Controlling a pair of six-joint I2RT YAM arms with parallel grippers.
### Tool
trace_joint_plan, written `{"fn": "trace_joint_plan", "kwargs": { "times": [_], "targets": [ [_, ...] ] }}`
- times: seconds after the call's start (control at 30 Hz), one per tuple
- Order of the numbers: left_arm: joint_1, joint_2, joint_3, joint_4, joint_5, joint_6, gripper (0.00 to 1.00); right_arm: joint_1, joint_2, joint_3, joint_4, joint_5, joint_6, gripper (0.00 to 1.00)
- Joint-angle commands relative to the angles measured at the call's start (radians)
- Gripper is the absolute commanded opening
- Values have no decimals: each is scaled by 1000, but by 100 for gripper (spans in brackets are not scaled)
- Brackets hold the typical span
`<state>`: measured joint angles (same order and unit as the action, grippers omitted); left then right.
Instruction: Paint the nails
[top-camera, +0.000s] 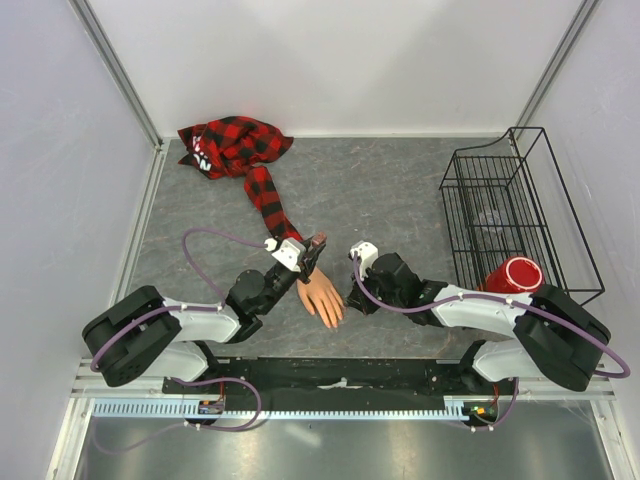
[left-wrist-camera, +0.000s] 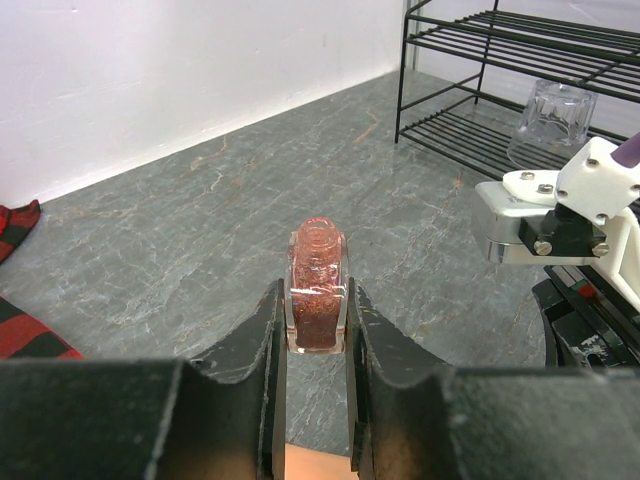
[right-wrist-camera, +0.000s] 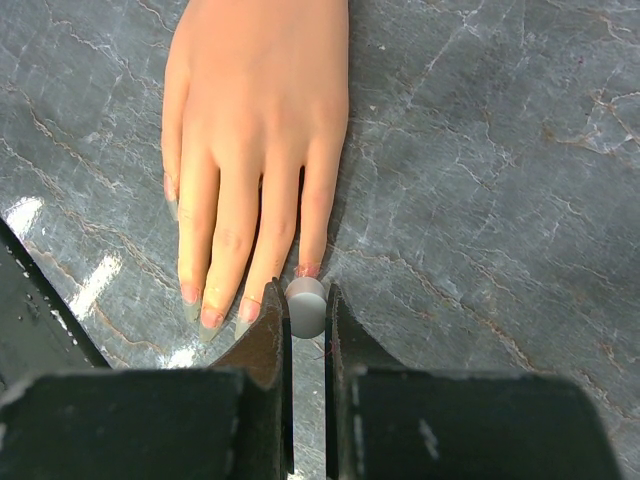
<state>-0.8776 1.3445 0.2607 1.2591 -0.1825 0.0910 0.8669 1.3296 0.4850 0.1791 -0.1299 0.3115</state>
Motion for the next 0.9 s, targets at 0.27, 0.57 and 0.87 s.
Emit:
{"fn": "trace_joint_plan", "kwargs": {
  "times": [0.27, 0.57, 0.87],
  "targets": [
    [-6, 8, 26, 63, -20, 46, 2, 4, 3, 56, 40, 24, -14, 0],
    [-6, 8, 25, 63, -20, 47, 2, 4, 5, 60, 33, 33, -18, 0],
    [-6, 8, 28, 63, -20, 46, 2, 4, -3, 43, 25, 18, -14, 0]
  ]
}}
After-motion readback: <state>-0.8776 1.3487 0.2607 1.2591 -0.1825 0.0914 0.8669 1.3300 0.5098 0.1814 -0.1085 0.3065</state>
